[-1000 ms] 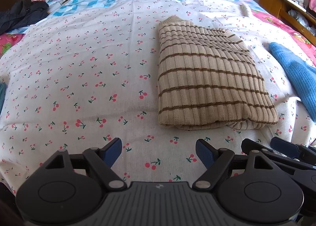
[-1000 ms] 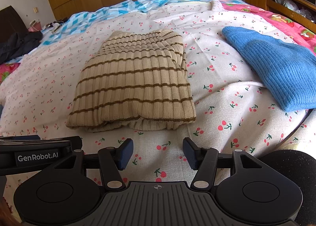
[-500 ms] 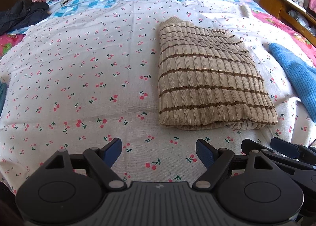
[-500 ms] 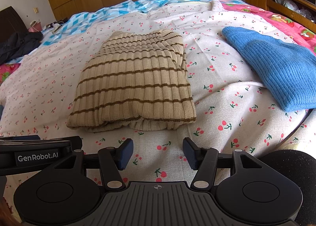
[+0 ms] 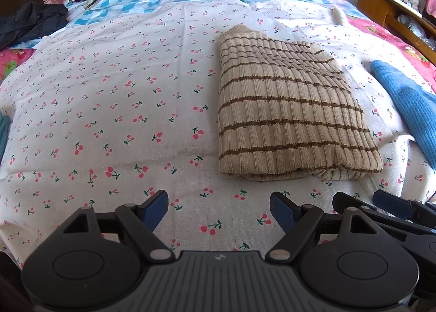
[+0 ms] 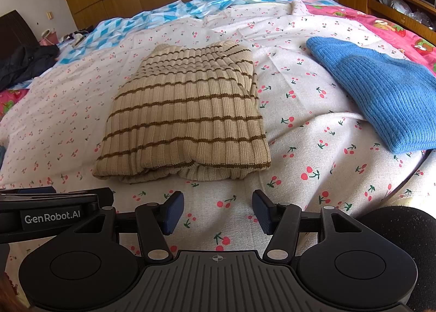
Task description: Fold small clothes
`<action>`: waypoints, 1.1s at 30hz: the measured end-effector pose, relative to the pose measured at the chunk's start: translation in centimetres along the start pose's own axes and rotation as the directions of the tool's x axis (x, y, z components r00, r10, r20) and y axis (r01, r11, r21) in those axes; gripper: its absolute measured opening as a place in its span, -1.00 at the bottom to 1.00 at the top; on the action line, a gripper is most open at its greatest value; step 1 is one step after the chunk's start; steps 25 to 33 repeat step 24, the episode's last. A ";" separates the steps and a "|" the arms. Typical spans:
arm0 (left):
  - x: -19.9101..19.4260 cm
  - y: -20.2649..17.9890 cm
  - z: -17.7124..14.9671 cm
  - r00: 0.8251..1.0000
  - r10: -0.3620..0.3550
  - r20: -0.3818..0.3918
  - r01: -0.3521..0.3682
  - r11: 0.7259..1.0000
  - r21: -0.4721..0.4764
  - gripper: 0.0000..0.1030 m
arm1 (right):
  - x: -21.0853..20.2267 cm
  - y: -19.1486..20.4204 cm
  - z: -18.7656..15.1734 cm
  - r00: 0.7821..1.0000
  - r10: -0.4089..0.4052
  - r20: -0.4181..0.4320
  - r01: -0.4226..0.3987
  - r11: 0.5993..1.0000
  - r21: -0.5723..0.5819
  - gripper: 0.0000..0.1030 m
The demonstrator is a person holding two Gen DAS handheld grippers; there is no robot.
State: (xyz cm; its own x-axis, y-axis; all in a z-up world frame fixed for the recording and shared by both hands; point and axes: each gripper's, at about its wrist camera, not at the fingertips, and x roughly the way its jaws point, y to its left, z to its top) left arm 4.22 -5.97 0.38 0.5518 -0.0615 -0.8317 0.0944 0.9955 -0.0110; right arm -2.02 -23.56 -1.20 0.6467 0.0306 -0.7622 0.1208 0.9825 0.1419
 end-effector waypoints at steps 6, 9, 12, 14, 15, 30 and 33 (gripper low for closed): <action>-0.1 -0.2 0.0 1.000 0.005 0.007 -0.005 1.000 0.005 0.62 | 0.0 0.1 0.0 1.000 0.000 0.000 0.000 1.000 -0.002 0.08; -0.1 -0.1 0.0 1.000 0.002 0.007 -0.002 1.000 0.002 0.61 | 0.0 0.0 0.0 1.000 0.001 0.001 -0.001 1.000 -0.002 0.08; -0.1 -0.1 -0.1 1.000 -0.001 0.009 0.001 1.000 0.001 0.58 | -0.1 0.1 0.0 1.000 0.002 0.001 -0.002 1.000 -0.003 0.08; -0.2 -0.1 -0.2 1.000 -0.001 0.012 0.001 1.000 0.003 0.56 | -0.1 0.1 0.0 1.000 0.003 0.002 -0.003 1.000 -0.004 0.08; -0.2 -0.2 -0.2 1.000 0.001 0.012 -0.001 1.000 0.003 0.56 | -0.1 0.1 0.0 1.000 0.004 0.002 -0.004 1.000 -0.003 0.08; -0.4 -0.1 -0.3 1.000 0.002 0.015 -0.002 1.000 -0.004 0.55 | -0.1 0.2 0.0 1.000 0.003 0.002 -0.003 1.000 -0.004 0.08; -0.4 -0.1 -0.3 1.000 0.002 0.015 -0.002 1.000 -0.004 0.55 | -0.1 0.2 0.0 1.000 0.003 0.002 -0.003 1.000 -0.004 0.08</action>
